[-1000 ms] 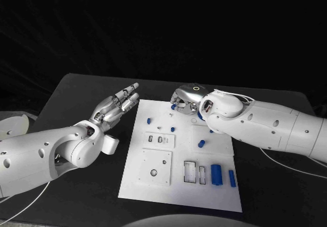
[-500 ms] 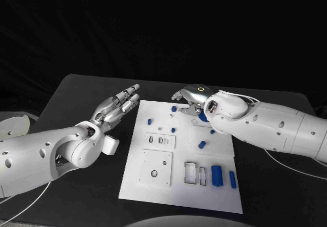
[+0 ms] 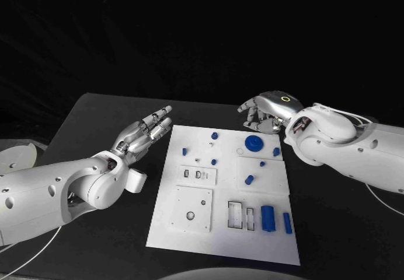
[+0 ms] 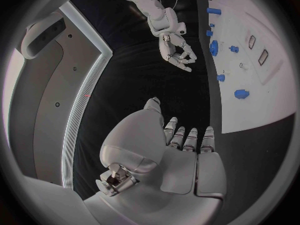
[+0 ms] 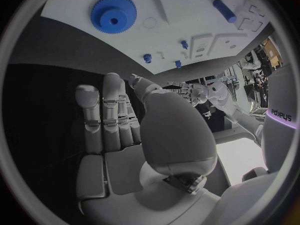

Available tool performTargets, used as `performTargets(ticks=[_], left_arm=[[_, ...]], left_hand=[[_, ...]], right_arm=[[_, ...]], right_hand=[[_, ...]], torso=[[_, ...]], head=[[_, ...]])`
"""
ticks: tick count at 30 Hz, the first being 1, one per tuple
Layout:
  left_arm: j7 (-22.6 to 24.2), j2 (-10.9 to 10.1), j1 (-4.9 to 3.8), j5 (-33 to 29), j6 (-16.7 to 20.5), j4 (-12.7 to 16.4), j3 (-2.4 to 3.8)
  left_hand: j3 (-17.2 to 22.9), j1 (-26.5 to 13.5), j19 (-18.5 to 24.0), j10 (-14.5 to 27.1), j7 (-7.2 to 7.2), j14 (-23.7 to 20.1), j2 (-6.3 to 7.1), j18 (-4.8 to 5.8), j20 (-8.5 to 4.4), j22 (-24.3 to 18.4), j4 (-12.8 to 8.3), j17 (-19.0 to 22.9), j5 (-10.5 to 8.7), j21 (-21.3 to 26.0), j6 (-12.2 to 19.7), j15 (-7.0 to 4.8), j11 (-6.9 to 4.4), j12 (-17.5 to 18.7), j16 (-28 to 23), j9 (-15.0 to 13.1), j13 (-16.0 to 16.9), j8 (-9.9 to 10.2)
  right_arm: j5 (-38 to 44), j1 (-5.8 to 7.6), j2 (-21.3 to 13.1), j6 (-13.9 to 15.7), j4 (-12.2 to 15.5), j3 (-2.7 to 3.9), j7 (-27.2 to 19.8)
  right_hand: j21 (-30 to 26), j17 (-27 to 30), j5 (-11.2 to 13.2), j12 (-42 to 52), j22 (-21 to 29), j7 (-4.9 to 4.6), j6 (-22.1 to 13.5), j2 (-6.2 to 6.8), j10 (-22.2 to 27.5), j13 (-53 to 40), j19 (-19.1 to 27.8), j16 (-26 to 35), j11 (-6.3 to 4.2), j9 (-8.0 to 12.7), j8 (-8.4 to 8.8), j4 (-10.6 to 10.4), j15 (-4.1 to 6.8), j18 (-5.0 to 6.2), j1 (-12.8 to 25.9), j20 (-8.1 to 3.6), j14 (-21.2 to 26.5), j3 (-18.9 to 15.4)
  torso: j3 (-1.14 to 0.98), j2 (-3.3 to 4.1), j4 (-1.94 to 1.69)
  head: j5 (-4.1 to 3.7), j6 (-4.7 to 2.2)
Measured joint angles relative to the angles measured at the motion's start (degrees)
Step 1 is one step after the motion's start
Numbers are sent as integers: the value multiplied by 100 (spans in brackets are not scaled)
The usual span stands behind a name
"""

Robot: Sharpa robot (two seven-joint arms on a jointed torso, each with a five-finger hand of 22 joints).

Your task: Assemble the parts on the task board

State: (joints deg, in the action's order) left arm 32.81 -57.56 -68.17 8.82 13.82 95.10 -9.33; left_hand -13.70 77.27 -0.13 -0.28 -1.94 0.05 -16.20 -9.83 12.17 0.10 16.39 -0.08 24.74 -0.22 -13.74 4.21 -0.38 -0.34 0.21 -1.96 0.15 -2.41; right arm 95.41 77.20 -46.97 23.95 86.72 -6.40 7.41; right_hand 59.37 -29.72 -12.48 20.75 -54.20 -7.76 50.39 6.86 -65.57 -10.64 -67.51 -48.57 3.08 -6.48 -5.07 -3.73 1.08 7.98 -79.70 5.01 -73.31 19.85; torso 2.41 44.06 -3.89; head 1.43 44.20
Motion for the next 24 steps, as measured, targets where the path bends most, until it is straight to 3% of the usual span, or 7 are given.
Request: performTargets(ticks=[2, 4, 7, 10, 15, 19, 24], left_arm=[[0, 2, 0, -1, -1, 1, -1], [0, 3, 0, -2, -2, 1, -3], [0, 5, 1, -4, -6, -2, -6], [-1, 7, 3, -5, -11, -8, -11], [-4, 22, 5, -6, -25, -19, -15], [-8, 29, 6, -7, -39, -22, -16], [-13, 26, 8, -8, -52, -24, -19]], left_hand=[[14, 0, 0, 0, 0, 0, 0, 0, 0, 0, -14, 1, 0, 0, 0, 0, 0, 0, 0, 0, 0, 0], [14, 0, 0, 0, 0, 0, 0, 0, 0, 0, -14, 2, 0, 0, 0, 0, 0, 0, 0, 0, 0, 0], [14, 0, -7, 0, -11, 0, 0, 0, 7, 0, -14, 3, 0, 0, -11, 0, 0, 0, 0, 1, 0, 0], [14, 0, -21, 0, -20, 0, 0, 1, 21, 0, -14, 3, 0, 0, -20, 0, 0, 0, 0, 1, 0, 0], [14, 0, -21, 0, -20, 0, 0, 0, 21, 0, -14, 3, 0, 0, -20, 0, 0, 0, 0, 1, 0, 0], [14, 23, -21, 0, -20, 0, 23, 0, 21, 0, -14, 3, 21, 0, -20, 0, 0, 0, 0, 1, 0, -21], [14, 23, -21, 0, -20, -3, 23, 0, 21, 0, -14, 3, 21, 0, -20, 3, 0, 0, 0, 1, 0, -21]], right_arm=[[-107, 8, -155, -20, 113, -4, 21], [-187, 8, -268, -61, 187, -10, 45], [-284, -15, -414, -166, 261, -17, 113], [-333, -65, -484, -277, 262, -28, 196], [-330, -135, -495, -426, 189, -30, 326], [-295, -193, -485, -524, 126, -30, 398], [-250, -268, -455, -628, 66, -30, 450]], right_hand=[[-147, 50, 52, 622, 101, 27, 32, 0, 65, -496, 54, 80, -88, 17, 22, 10, 26, 0, 0, -34, 26, -115], [-165, -49, 147, 2073, 37, 22, 35, -8, 386, -1720, 8, -1, -140, 63, 96, -25, 2, 0, 10, -63, -24, -272], [270, -2301, 263, 5056, -474, 131, 88, -23, -600, -5165, -369, -1680, -150, 66, 100, -189, 73, 0, 290, -121, -698, -485], [951, -4300, 295, 6658, -1223, 167, 149, -41, -1756, -6355, -855, -3257, -231, -2, 93, -407, 163, -185, 618, -142, -1035, -703], [1668, -4523, 296, 6905, -2004, 191, 211, -67, -1824, -6432, -1279, -4095, -232, -95, 43, -605, 170, -318, 891, -161, -1042, -900], [1951, -4523, 295, 6905, -2075, 191, 211, -90, -1823, -6432, -1426, -4125, -232, -129, 43, -654, 170, -407, 921, -166, -1042, -950], [1985, -4523, 295, 6905, -2075, 191, 211, -90, -1823, -6432, -1438, -4125, -232, -129, 43, -654, 170, -407, 921, -163, -1042, -950]], torso=[[0, 3, 2], [-2, 6, 2], [-7, 7, 2], [-7, 7, 3], [-7, 6, 1], [-3, 3, -6], [3, 1, -9]], head=[[4, -5], [9, -9], [9, -7], [1, 10], [-8, 30], [-12, 38], [0, 59]])
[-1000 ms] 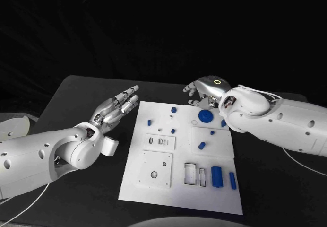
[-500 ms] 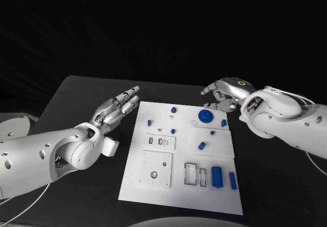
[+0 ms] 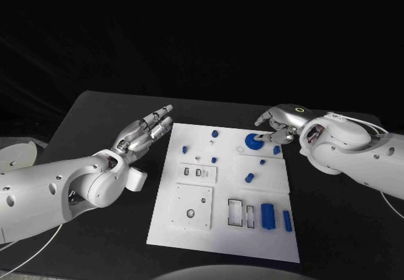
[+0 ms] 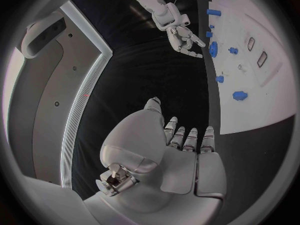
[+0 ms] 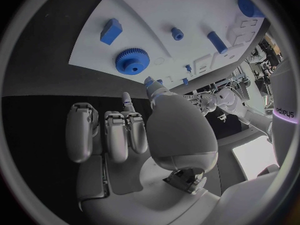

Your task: Assemble the parts on the task board

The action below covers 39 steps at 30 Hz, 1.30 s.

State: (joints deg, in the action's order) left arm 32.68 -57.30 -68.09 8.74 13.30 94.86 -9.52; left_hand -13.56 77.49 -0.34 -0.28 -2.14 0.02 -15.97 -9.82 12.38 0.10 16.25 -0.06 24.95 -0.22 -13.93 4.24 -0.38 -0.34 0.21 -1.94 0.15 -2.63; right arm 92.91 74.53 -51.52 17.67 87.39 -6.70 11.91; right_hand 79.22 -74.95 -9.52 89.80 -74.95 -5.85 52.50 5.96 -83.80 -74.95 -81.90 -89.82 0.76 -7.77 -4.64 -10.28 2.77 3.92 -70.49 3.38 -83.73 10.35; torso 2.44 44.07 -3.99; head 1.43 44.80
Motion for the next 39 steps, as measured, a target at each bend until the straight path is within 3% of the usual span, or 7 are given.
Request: performTargets(ticks=[12, 20, 30, 36, 39], left_arm=[[-15, -7, 0, -2, -25, 4, -1], [-24, -6, 0, -2, -43, 5, -1], [-38, 3, 1, -3, -74, -1, -2], [-49, 8, 2, -3, -93, -10, -2], [-55, 14, 3, -3, -102, -16, -2]], left_hand=[[16, 0, 6, 0, 0, 4, 0, 0, 6, 0, 16, -1, 0, 0, 0, 38, 0, 0, 0, 0, 0, 0], [16, 0, 22, 0, 0, 4, 0, 0, 21, 0, 16, -1, 0, 0, 0, 38, 0, 0, 0, 1, 0, 0], [16, 14, 22, -21, 0, 5, -14, 0, 21, 0, 16, -2, 0, 0, 1, 78, 20, 0, 0, 1, 0, 0], [16, 23, 22, -21, 0, 5, -24, 0, 21, 0, 16, -2, 0, 0, 1, 78, 21, 0, 0, 1, 0, 0], [16, 23, 0, -21, 0, 5, -24, 0, 42, 6, 16, -2, 0, 0, 1, 78, 20, 0, 0, 1, 0, 0]], right_arm=[[87, -120, 100, -131, -122, -2, 22], [132, -192, 170, -145, -213, 0, 13], [223, -246, 290, -155, -358, 13, 2], [264, -253, 320, -151, -375, 30, -10], [281, -257, 331, -148, -375, 35, -21]], right_hand=[[0, 1, -147, 0, 1, -31, 32, -61, 0, 1, 1, 0, 0, -45, 0, 59, 0, 1, -61, 0, 0, 59], [-23, 1, -180, -1, 1, -19, 184, -34, 0, 2, 24, 0, 0, -142, -90, 142, 0, 1, -142, 23, 0, 65], [-84, 2, -750, -1, 2, -38, 206, -39, 1, 2, 87, 0, 1, -284, -187, 309, 0, 2, -268, 41, 1, 154], [-112, 2, -1054, -1, 3, -42, 356, 3, 1, 3, 107, 0, 1, -354, -424, 477, 0, 2, -340, 21, 1, 209], [-112, 2, -1235, -1, 3, -58, 372, 22, -1, 3, 120, 0, -1, -354, -425, 555, -1, 2, -389, 8, 1, 224]], torso=[[3, -1, 0], [2, -4, 9], [-2, -7, 7], [-2, -8, 7], [-2, -8, 6]], head=[[25, 46], [26, 56], [18, 57], [21, 57], [22, 57]])
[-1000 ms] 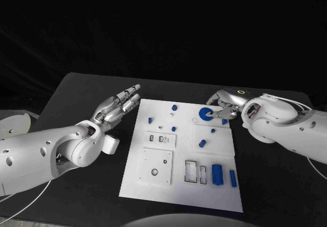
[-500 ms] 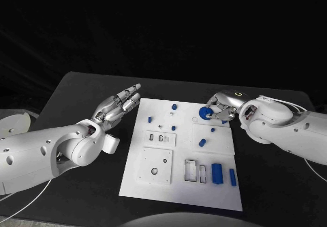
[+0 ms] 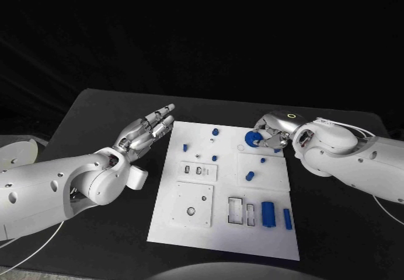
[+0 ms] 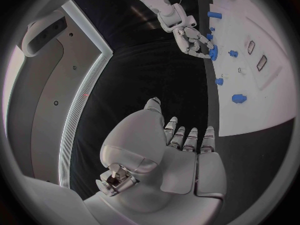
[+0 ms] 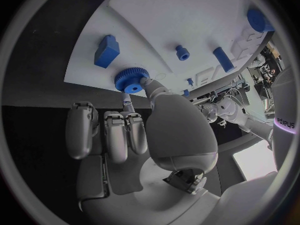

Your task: Assemble the parts on the task board

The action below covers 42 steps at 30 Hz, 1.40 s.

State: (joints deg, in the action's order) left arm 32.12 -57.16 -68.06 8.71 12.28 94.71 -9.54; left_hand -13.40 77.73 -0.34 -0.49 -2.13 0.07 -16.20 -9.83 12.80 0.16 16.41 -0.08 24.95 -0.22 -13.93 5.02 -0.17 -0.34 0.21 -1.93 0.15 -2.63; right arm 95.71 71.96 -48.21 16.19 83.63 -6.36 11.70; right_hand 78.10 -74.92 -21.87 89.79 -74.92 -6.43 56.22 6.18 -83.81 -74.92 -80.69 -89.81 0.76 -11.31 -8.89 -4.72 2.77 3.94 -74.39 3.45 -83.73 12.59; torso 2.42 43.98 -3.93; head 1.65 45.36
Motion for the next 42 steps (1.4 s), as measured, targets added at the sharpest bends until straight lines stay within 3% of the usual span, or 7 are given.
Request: performTargets(ticks=[8, 12, 17, 28, 33, 35, 42], left_arm=[[-13, 7, 4, 0, -27, -13, -2], [-16, 7, 5, -1, -35, -17, -4], [-19, -3, 7, -1, -42, -17, -6], [-22, -21, 8, -2, -44, -10, -9], [-24, -18, 8, -2, -44, -4, -9], [-25, -20, 8, -2, -44, -3, -9], [-30, -13, 8, -3, -44, -2, -9]], left_hand=[[0, 0, 0, 0, 0, -22, 0, -1, 0, 0, 0, 0, 0, 0, 0, 22, 0, 0, 0, 0, 0, 0], [0, 0, 0, -21, 0, -21, 0, 0, 0, 0, 0, 0, 0, 0, 0, 22, 21, 0, 0, 0, 0, 0], [0, 0, 0, -21, 0, -1, 0, 0, 0, 0, 0, -1, 0, 0, 0, 43, 21, 0, 0, 0, 0, 0], [0, 23, 0, -21, -21, -1, 23, 0, 41, 0, 0, -1, 0, 0, -21, 43, 21, 0, 0, 1, 6, 0], [0, 23, 1, -21, -21, -1, 23, 0, 41, 5, 0, -1, 0, 0, -21, 42, 20, 0, 0, 1, 5, 0], [0, 23, 0, -21, -21, -1, 23, 0, 41, 5, 0, -1, 0, 0, -21, 42, 21, 0, 0, 1, 5, 0], [0, 23, 1, -21, -20, -1, 23, 0, 41, 5, 0, -1, 0, 0, -20, 42, 20, 0, 0, 1, 5, 0]], right_arm=[[49, -5, 22, 10, 8, 5, -52], [53, -8, 27, 48, 22, 3, -104], [-51, -1, -18, 113, 94, -32, -167], [-724, 291, -21, 174, 441, -26, -234], [-982, 330, 126, 140, 513, -27, -249], [-1043, 333, 191, 113, 510, -28, -249], [-1202, 342, 621, -35, 302, -29, -250]], right_hand=[[0, 0, -604, 0, 0, -12, 12, -29, -19, 0, -27, 0, -81, 5, 0, 48, 42, 1, -74, -41, -42, -29], [11, 1, -1157, 0, 1, 55, -56, -26, -19, 1, -59, 0, -103, 5, 0, 149, 87, 1, -68, -73, -38, 105], [55, 1, -1390, 0, 1, 64, -64, 77, -28, 1, -98, 0, -113, 4, -1, 104, 88, 2, 114, -112, -38, 224], [96, 1, -1465, 0, 2, 84, -84, 85, -28, 2, -141, 0, -113, 4, -47, -13, 87, 1, 291, -110, -38, 277], [122, 1, -1440, 0, 2, 93, -92, 86, -28, 2, -141, 0, -112, 4, -68, -60, 87, 1, 315, -110, -38, 292], [122, 1, -1385, 0, 2, 105, -104, 112, -28, 2, -141, 0, -112, 3, -215, -69, 87, 1, 342, -110, -38, 301], [122, 2, -1326, 0, -2, 105, -105, 101, -28, 2, -141, 0, -112, 3, -224, -77, 86, 1, 362, -110, -38, 310]], torso=[[-1, 0, 2], [-1, 1, 4], [2, 4, 4], [6, 5, -3], [7, 8, -14], [6, 8, -14], [9, 8, -14]], head=[[0, -13], [0, -26], [13, -36], [10, -27], [6, -31], [6, -32], [1, -24]])
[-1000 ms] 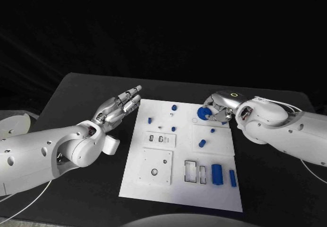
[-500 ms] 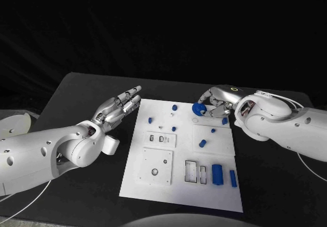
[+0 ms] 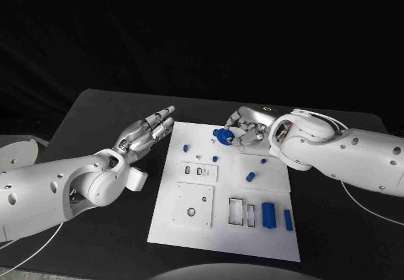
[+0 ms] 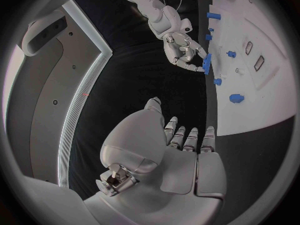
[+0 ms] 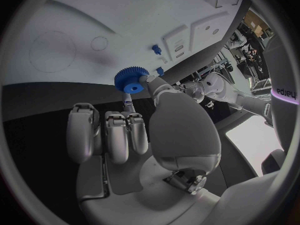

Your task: Assemble the parts on the task board

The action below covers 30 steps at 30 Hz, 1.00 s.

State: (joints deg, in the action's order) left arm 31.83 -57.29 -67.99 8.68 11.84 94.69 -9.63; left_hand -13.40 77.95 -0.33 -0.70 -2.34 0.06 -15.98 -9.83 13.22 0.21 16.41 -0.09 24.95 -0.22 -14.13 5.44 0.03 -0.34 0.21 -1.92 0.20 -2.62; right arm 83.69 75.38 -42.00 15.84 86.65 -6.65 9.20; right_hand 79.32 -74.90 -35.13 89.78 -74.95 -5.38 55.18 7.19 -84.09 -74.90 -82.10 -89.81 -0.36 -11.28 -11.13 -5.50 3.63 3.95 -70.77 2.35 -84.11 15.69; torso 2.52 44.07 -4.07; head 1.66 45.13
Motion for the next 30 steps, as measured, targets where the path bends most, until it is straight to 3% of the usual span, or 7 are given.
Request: performTargets(ticks=[17, 23, 24, 26, 27, 28, 30], left_arm=[[-1, 25, 0, -1, 0, -8, 0], [-2, 38, 0, -1, -1, -20, 0], [-2, 41, 0, -1, -1, -22, 0], [-2, 44, 0, -1, -1, -27, 0], [-2, 46, 0, -1, -2, -30, 0], [-3, 48, 0, -1, -2, -32, 0], [-3, 50, 0, -1, -3, -35, 0]], left_hand=[[0, 0, 0, -21, 0, 0, 0, 0, 0, 0, 0, 0, 0, 0, 0, 0, 21, 0, 0, 0, 6, 0], [0, 0, 0, -21, 0, 0, 0, 0, 0, 0, 0, 1, 0, 0, 0, 0, 21, 0, 0, 0, 5, 0], [0, 0, 0, -21, 0, 0, 0, 0, 0, 0, 0, 2, 0, 0, 0, 0, 21, 0, 0, 0, 5, 0], [0, 0, 0, -21, 0, 0, 0, 0, 0, 0, 0, 3, 0, 0, 0, 0, 21, 0, 0, 0, 5, 0], [0, 0, 0, -21, 0, 0, 0, 0, 0, 0, 0, 3, 0, 0, 0, 0, 21, 0, 0, 0, 5, 0], [0, 0, 0, -21, 0, 0, 0, 1, 0, -1, 0, 4, 0, 0, 0, 0, 21, 0, 0, 0, 5, 0], [0, 0, 0, -21, 0, 0, 0, 0, 0, -1, 0, 4, 0, 0, 0, 0, 21, 0, 0, 0, 5, 0]], right_arm=[[130, -115, 682, -227, -532, 1, 28], [195, -119, 753, -252, -575, 10, 41], [207, -119, 761, -254, -579, 11, 45], [230, -119, 775, -264, -584, 12, 55], [245, -119, 783, -273, -589, 12, 61], [254, -119, 789, -282, -593, 12, 64], [270, -121, 798, -300, -600, 12, 70]], right_hand=[[-70, -4, 161, 0, 1, 20, -20, 28, 1, -4, 24, 0, 2, 0, -44, -20, -1, 0, 46, 23, 0, 57], [-157, -4, 389, 0, 2, 71, -74, 57, 0, -4, 74, 0, 63, -2, -198, -35, -21, 0, 75, 73, 20, 91], [-184, -4, 434, 0, 2, 62, -123, 58, 11, -4, 75, 0, 73, -2, -388, -34, -23, 0, 76, 74, 22, 102], [-244, -4, 546, 0, 2, 17, -277, 58, 11, -4, 106, 0, 73, -36, -463, -36, -23, 0, 76, 104, 22, 104], [-279, -4, 625, 0, 2, 2, -399, 58, 11, -4, 121, 0, 73, -712, -416, -36, -23, 1, 76, 94, 22, 106], [-303, -4, 687, 0, 2, -7, -500, 58, 11, -4, 158, 0, 73, -1191, -323, -42, -23, 1, 76, 93, 22, 114], [-337, -4, 773, 0, 2, -16, -656, 50, 11, -3, 158, 0, 73, -1421, -182, -48, -23, 1, 81, 93, 22, 134]], torso=[[-3, 1, 5], [-7, -3, 11], [-7, -3, 11], [-7, -4, 11], [-7, -5, 11], [-7, -5, 11], [-8, -6, 11]], head=[[-6, 19], [-3, 28], [-4, 29], [-8, 31], [-9, 32], [-10, 33], [-13, 34]])
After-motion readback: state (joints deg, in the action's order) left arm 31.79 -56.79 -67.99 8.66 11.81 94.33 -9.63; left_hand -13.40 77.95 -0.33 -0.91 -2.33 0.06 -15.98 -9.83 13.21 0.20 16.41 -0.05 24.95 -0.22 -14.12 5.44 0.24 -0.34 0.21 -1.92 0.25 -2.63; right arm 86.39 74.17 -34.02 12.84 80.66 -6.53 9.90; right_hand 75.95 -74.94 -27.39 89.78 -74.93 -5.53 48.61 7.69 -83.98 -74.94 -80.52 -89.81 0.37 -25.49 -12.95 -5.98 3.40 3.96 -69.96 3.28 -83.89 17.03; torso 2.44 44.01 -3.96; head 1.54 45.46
